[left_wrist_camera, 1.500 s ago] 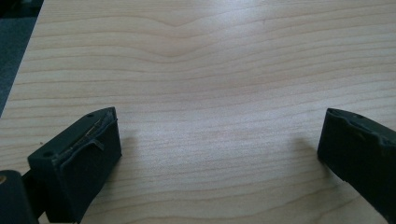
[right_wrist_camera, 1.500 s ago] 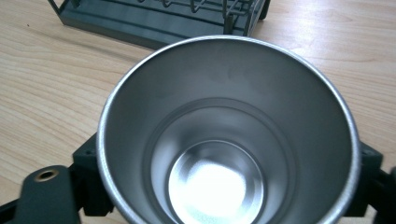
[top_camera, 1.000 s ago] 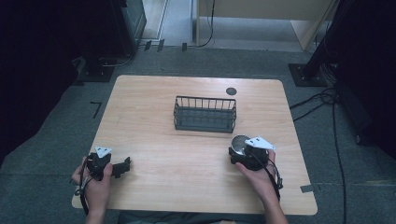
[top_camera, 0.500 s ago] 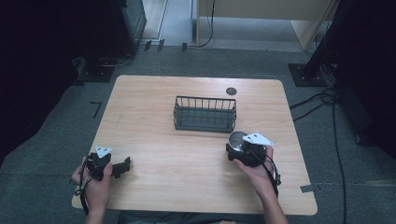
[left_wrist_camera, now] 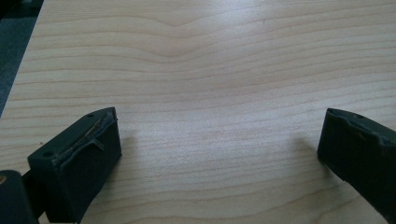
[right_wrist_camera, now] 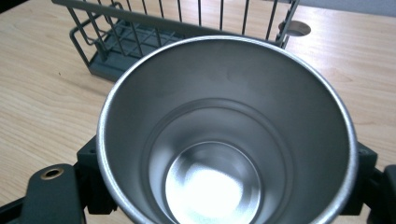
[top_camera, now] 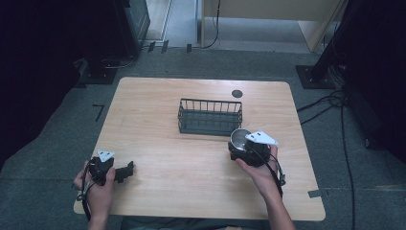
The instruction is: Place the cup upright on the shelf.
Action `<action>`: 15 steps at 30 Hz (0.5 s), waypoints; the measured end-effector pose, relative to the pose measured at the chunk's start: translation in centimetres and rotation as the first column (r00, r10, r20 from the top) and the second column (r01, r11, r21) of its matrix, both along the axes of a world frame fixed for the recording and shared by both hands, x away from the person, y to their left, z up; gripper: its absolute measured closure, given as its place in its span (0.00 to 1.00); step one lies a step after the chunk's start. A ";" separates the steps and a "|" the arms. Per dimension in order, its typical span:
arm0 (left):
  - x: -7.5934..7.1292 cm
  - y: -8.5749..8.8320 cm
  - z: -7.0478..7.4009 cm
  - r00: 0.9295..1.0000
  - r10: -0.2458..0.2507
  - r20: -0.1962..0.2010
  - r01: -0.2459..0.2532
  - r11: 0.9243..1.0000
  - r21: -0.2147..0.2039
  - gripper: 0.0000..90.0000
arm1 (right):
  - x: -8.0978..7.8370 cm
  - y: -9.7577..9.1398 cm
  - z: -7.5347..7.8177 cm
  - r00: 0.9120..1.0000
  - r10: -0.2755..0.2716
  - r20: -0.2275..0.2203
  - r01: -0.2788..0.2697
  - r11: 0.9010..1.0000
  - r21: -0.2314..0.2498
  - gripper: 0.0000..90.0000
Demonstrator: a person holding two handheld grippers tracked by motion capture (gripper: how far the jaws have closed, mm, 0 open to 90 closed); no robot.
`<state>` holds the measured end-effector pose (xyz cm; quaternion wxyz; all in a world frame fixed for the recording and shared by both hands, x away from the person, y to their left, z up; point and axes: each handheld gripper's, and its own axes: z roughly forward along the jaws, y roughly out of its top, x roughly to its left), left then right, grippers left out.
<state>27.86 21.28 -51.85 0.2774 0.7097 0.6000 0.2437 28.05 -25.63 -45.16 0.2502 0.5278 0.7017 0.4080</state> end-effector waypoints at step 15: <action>0.0 0.0 0.0 1.000 0.000 0.000 0.000 1.000 0.000 0.00 | 0.9 0.7 1.9 0.999 0.011 0.037 -0.011 1.000 0.000 0.20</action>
